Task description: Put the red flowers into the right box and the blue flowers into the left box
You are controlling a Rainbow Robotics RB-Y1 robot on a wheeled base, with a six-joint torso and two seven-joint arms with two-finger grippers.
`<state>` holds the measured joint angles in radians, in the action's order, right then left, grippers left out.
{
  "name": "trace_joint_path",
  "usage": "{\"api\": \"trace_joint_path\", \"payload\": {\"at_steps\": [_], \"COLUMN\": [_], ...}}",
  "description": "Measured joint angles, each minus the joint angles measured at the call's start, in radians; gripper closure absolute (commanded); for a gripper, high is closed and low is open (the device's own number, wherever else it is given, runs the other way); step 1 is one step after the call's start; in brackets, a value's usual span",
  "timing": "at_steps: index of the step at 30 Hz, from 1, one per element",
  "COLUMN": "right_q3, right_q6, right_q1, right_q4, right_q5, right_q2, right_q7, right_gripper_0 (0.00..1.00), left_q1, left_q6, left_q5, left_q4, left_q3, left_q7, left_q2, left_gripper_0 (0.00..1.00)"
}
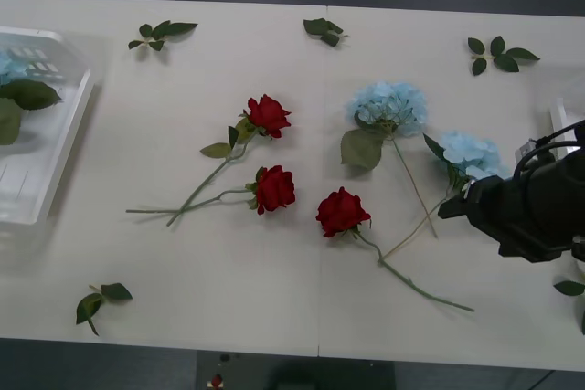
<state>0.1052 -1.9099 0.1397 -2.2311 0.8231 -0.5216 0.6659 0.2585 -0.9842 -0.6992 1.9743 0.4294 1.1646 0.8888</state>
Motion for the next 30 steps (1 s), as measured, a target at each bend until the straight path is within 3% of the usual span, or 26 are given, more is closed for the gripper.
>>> {"api": "trace_joint_path", "payload": {"at_steps": [6, 13, 18, 30], "right_q3": [-0.114, -0.229, -0.266, -0.347], "right_q6": [0.11, 0.173, 0.234, 0.338], "right_q1": [-0.002, 0.041, 0.084, 0.143], "right_q4": [0.068, 0.186, 0.28, 0.431], "right_q5": [-0.108, -0.178, -0.185, -0.25], "right_q2": [0.0, 0.0, 0.0, 0.0], "right_q7": [0.001, 0.002, 0.003, 0.004], "right_gripper_0": [0.0, 0.0, 0.0, 0.0], "left_q1": [-0.045, -0.217, -0.31, -0.419], "left_q6": [-0.07, -0.319, -0.393, -0.411], "left_q5": [-0.036, -0.029, -0.001, 0.152], "left_q4": [0.053, 0.08, 0.08, 0.08], "left_q3": [0.001, 0.003, -0.009, -0.315], "left_q7": [0.0, 0.0, 0.003, 0.184], "left_q2": [0.0, 0.0, 0.0, 0.001], "left_gripper_0": [0.0, 0.0, 0.0, 0.0]}}
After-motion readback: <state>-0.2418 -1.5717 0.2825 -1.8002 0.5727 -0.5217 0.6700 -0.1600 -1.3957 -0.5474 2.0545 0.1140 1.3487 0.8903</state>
